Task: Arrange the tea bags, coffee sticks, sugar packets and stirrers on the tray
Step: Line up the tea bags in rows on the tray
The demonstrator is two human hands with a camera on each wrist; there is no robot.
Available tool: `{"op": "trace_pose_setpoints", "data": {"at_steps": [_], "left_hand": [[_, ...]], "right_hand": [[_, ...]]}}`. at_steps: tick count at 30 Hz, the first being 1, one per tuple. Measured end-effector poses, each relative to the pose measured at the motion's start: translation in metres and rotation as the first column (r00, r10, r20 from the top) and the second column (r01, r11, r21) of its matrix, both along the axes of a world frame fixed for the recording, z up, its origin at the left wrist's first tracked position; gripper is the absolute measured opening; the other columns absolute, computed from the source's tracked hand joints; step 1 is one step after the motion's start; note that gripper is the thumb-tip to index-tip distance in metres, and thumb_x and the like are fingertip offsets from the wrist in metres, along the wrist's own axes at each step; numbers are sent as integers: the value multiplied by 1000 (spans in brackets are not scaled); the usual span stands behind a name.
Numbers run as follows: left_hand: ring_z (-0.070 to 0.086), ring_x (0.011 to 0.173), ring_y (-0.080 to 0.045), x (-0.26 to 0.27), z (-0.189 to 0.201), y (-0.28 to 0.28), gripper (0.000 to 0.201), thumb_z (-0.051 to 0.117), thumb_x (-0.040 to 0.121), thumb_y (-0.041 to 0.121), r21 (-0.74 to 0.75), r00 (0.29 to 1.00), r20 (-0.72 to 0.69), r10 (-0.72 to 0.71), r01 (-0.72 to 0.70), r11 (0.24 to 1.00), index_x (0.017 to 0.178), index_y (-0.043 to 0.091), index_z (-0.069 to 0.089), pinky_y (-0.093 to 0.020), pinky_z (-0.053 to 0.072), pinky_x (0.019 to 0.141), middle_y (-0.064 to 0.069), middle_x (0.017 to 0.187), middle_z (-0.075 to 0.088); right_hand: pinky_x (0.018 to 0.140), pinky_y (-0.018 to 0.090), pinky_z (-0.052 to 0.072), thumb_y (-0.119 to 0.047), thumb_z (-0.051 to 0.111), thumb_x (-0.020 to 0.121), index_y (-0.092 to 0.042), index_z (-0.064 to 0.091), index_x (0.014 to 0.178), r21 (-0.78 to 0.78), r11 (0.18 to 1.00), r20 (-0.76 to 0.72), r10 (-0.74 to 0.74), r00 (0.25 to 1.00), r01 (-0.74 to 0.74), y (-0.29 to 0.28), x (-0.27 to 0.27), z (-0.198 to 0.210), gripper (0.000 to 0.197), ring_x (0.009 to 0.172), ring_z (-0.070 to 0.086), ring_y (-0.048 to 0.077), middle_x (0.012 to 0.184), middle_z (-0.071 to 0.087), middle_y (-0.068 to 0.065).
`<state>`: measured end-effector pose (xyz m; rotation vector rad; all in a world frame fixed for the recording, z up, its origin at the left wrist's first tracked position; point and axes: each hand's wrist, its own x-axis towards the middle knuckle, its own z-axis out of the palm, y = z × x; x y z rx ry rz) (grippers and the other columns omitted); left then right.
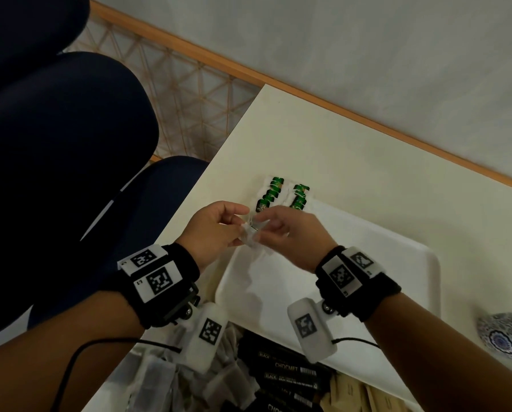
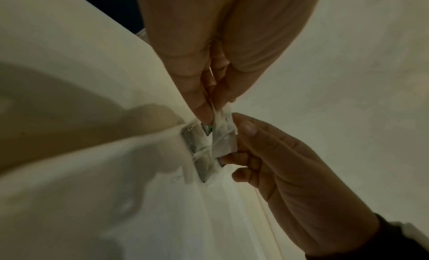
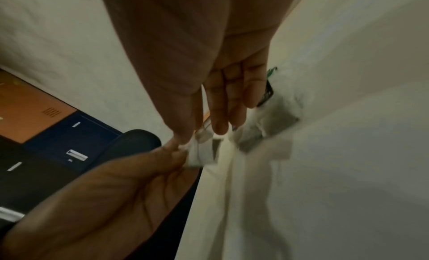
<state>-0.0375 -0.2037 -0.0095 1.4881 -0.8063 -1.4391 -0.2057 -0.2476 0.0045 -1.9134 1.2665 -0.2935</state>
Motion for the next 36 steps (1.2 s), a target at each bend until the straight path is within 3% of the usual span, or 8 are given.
{"op": "trace_pose_setpoints", "data": {"at_steps": [5,9,14,19,25,31,33,36], "left_hand": [[59,79,-19,-6,3,2,26,61,84,-6,-40,999,13,46,-46,998,100,14,62,-23,57,71,-9,91,55],[62,84,-19,-6,2,6,39,74,78,5,-22,996,89,27,-26,999,110,21,56,-31,55,79,0,96,56],[64,91,-19,-11,5,11,60,78,73,8,-14,996,87,-23,25,1000,120,23,45,-22,48,65,-1,106,59],[68,79,-21,-8,6,12,37,62,85,-6,-23,1000,-17,-22,22,999,112,18,52,-27,57,70,-16,106,64],[67,75,-18,-2,7,13,51,63,84,-6,42,965,-36,-259,260,965,122,24,48,-29,58,72,-9,85,68],[65,92,-16,-8,-1,15,38,72,82,19,63,890,205,-407,403,913,116,27,57,-33,55,79,-2,108,65],[67,91,-13,-9,-2,16,21,70,84,26,34,892,237,-384,388,921,104,27,66,-31,54,82,3,102,69],[62,71,-9,-8,-2,13,7,68,86,20,14,913,251,-322,329,944,83,24,73,-24,50,71,5,78,69]], "right_hand": [[66,21,49,-15,67,84,-29,65,101,80,991,88,-110,990,103,5,7,-7,22,64,56,2,72,62,-9],[62,25,53,-5,64,86,-17,63,106,308,932,249,-271,930,189,1,7,-2,23,63,63,12,72,66,2],[59,29,56,1,61,87,-9,59,110,472,855,369,-414,832,216,4,13,6,25,59,65,17,72,64,7],[63,24,52,2,50,91,-28,69,96,235,968,333,-168,928,91,8,8,2,36,64,62,11,74,65,-6],[69,10,42,-13,72,81,-32,74,97,-183,975,95,147,985,-128,6,-8,-5,25,72,55,2,75,58,-18],[68,10,40,-25,73,82,-36,73,83,-162,982,140,117,983,-94,4,-15,0,11,81,57,6,86,62,-9],[67,9,41,-25,71,84,-36,69,81,-163,986,153,67,986,-42,4,-16,4,12,80,59,3,85,64,-12],[61,9,42,-21,69,86,-30,68,81,-105,994,213,-3,977,26,7,-16,6,11,66,57,0,69,63,-23]]}}
